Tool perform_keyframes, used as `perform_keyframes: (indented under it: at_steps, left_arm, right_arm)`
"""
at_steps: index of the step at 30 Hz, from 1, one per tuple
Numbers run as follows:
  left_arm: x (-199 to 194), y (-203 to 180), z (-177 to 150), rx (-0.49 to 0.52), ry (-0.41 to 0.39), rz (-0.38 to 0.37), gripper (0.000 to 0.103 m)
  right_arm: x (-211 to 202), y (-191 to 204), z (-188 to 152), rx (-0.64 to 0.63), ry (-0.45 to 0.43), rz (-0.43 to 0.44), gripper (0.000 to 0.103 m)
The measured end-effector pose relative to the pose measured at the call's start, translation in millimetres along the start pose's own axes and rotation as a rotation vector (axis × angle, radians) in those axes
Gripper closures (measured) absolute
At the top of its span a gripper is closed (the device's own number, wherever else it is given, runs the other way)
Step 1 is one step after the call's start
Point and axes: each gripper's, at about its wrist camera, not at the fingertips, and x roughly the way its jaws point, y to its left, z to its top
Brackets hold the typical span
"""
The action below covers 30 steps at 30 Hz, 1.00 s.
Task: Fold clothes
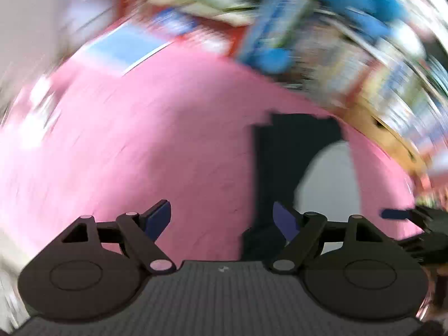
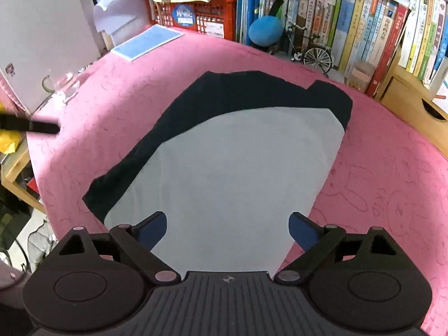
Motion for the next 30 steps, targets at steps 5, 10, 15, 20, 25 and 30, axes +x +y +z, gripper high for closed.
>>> perform_keyframes:
  at_steps: [5, 10, 15, 20, 25, 30]
  left_arm:
    - [46.9, -95.2, 27.6, 0.293, 0.024, -0.095, 0.052]
    - [142.7, -147.5, 42.5, 0.371, 0.239, 0.002, 0.051]
    - [186.2, -137.1, 49.3, 0.378, 0.345, 0.116, 0.02]
    - [166.5, -123.7, 76.7, 0.31, 0.275, 0.063, 0.033]
    - [196.9, -122.1, 88.4, 0.337, 0.335, 0.113, 0.029]
    - [214.1, -96.4, 93.4, 0.211, 0.39, 0.056, 0.013]
  right_arm:
    - [25.5, -0.5, 7.4, 0.006, 0.019, 0.009, 0.015]
    - [80.2, 7.6, 8.6, -0.078, 0.193, -0.02, 0.0]
    - [48.1, 20.1, 20.9, -0.206, 0.105, 0.046, 0.002]
    - [84.2, 6.7, 28.3, -0.199, 0.156, 0.131, 0.013]
    - [97.4, 26.4, 33.2, -0.384, 0.204, 0.16, 0.005]
    - [83.5, -6.6, 68.3, -0.32, 0.114, 0.227, 0.008]
